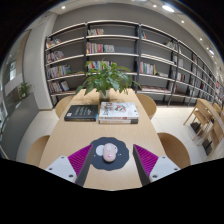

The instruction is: Arrange mouse

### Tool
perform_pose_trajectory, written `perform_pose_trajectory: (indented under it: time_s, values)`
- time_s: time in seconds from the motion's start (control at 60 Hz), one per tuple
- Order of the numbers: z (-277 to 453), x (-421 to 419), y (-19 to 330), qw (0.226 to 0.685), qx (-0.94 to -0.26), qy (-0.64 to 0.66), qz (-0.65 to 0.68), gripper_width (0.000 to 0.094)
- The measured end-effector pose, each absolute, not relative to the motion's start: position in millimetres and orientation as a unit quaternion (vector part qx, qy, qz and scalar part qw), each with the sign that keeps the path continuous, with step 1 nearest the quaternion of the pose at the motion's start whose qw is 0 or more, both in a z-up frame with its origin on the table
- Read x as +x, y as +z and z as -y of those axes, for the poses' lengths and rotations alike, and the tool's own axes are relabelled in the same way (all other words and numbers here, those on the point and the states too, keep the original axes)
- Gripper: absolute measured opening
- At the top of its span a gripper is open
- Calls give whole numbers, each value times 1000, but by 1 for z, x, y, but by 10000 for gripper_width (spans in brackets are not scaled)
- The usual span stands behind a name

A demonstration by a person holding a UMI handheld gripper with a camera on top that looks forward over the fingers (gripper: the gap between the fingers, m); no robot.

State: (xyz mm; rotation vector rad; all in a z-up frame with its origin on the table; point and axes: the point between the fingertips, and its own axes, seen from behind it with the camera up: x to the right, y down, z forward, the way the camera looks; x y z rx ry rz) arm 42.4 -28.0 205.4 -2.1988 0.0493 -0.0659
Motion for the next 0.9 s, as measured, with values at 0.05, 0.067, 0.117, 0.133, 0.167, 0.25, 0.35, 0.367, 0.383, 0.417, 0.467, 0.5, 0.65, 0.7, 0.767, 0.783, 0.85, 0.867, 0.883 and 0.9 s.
perform_pose_trajectory:
  time_s: [0.05, 0.067, 0.117, 0.133, 0.167, 0.25, 0.35, 0.367, 0.383, 0.417, 0.467, 0.5, 0.65, 0.7, 0.767, 0.783, 0.85, 0.867, 0.883, 0.9]
  values:
    - [51, 42, 212, 456, -889, -24, -23, 780]
    - [58, 42, 215, 456, -889, -23, -23, 780]
    - [77, 42, 219, 454, -891, -16, -23, 780]
    - [84, 42, 220, 453, -891, -15, -24, 780]
    - [98, 42, 221, 453, -891, -12, -26, 780]
    - [125, 44, 224, 454, -890, -6, -27, 780]
    - [153, 52, 226, 456, -889, -10, -26, 779]
    - [159, 53, 225, 456, -889, -12, -25, 777]
    - [162, 54, 225, 457, -889, -14, -24, 774]
    - [168, 55, 226, 458, -889, -16, -18, 766]
    - [177, 56, 225, 457, -889, -16, -14, 768]
    - [182, 56, 224, 458, -889, -15, -13, 769]
    - [202, 52, 229, 463, -887, -5, -12, 766]
    - [205, 51, 230, 464, -886, -2, -12, 768]
    - [209, 50, 232, 464, -886, 1, -12, 769]
    - [210, 50, 232, 464, -886, 1, -12, 768]
    - [213, 49, 234, 466, -885, 1, -8, 766]
    - [213, 49, 235, 466, -885, 1, -8, 768]
    - [214, 50, 236, 467, -884, 0, -8, 769]
    - [215, 50, 237, 467, -884, 0, -9, 768]
